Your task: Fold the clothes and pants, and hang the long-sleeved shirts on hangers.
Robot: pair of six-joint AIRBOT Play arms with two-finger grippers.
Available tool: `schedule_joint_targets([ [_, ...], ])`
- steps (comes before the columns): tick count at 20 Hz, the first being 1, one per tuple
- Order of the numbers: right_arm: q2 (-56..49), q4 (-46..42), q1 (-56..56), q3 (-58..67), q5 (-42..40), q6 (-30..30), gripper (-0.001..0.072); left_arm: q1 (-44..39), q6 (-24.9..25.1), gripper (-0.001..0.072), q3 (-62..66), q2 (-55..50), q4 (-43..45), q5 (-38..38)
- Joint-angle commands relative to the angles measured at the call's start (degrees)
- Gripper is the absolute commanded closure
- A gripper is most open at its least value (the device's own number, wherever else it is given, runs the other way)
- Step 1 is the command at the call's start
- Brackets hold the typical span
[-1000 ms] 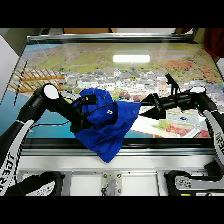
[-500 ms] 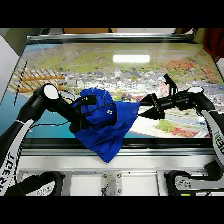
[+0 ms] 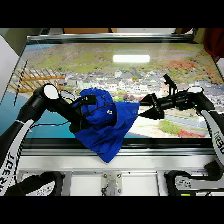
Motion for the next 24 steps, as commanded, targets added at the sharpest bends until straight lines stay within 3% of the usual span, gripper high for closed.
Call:
schedule_joint_targets([
  [1,-0.04,0.07,-0.07,-0.04,0.02,0.13,0.0074,-0.02,0.0,0.0696,0.02,-0.04,-0.13,0.04],
  [8,-0.04,0.24,-0.07,-0.04,0.0,0.13,0.0079,-0.02,0.0,0.0696,0.02,-0.04,-0.13,0.0],
  [9,-0.04,0.22,-0.07,-0.04,0.0,0.13,0.0218,-0.02,0.0,0.0696,0.02,-0.04,-0.13,0.02],
  [11,-0.04,0.24,-0.07,-0.04,0.02,0.22,0.0715,-0.02,0.0,0.0697,0.02,-0.04,-0.13,0.02],
  [23,-0.04,0.22,-0.07,-0.04,-0.02,0.11,0.0705,0.0,-0.07,0.0694,0.02,-0.02,0.11,-0.55],
  [24,-0.04,0.22,-0.07,-0.04,-0.02,0.11,0.0705,-0.02,-0.24,0.0594,0.02,-0.02,0.07,-0.9],
])
